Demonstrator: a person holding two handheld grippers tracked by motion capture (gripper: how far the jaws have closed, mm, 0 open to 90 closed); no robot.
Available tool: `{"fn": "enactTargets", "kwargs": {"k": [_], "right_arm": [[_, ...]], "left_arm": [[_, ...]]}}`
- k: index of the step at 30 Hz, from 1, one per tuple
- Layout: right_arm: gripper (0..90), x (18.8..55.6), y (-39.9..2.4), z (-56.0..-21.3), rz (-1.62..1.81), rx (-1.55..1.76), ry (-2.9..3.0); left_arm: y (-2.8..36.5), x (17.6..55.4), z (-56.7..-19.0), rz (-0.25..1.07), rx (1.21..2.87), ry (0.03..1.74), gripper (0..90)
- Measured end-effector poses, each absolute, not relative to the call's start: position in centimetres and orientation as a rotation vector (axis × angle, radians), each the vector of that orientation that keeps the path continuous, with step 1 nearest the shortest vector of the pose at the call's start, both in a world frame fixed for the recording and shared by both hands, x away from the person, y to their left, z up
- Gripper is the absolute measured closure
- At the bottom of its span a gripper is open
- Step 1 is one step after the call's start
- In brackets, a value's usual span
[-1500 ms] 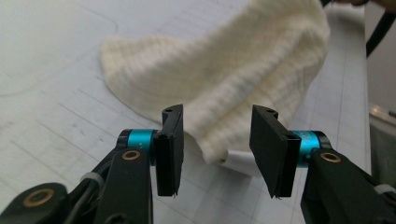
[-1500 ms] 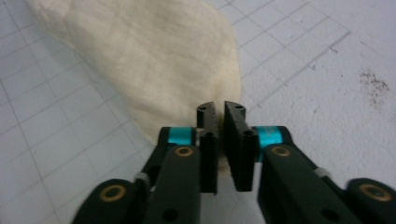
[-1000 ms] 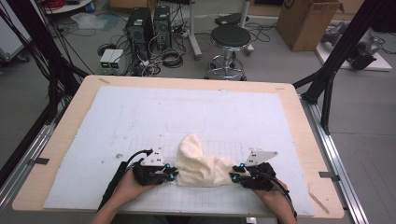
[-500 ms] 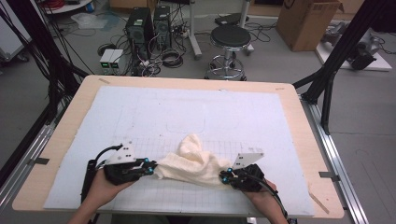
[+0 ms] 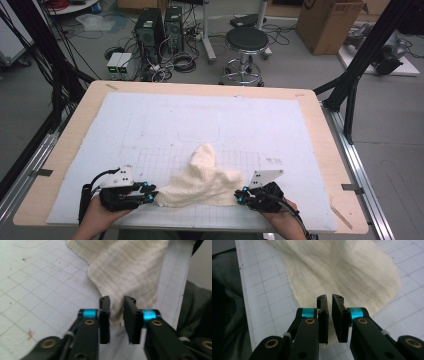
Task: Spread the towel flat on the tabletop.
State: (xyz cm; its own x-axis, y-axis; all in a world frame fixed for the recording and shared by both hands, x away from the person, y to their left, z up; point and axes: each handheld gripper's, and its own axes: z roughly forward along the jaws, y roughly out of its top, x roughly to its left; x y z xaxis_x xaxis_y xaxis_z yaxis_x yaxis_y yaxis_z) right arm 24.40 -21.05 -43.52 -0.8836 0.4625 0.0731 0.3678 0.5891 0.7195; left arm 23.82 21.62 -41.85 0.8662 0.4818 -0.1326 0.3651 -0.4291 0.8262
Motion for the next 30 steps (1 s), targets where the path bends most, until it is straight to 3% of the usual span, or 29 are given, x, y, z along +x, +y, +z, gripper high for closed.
{"fn": "enactTargets", "kwargs": {"k": [3, 12, 17, 30], "right_arm": [[76.1, 24.7, -21.4, -43.1, 1.209, 0.717, 2.651], [65.8, 25.8, -21.8, -42.8, 1.248, 0.741, 2.577], [59.0, 26.2, -22.2, -42.7, 1.271, 0.763, 2.551], [54.0, 27.5, -22.9, -42.7, 1.313, 0.795, 2.518]], "left_arm": [[21.6, 24.9, -40.7, 0.157, 2.02, 0.618, 62.8], [16.6, 30.5, -38.4, 0.221, 2.031, 0.608, 62.0], [13.4, 34.2, -38.8, 0.209, 2.047, 0.646, 63.5], [8.1, 40.3, -41.3, 0.157, 2.139, 0.71, 62.9]]}}
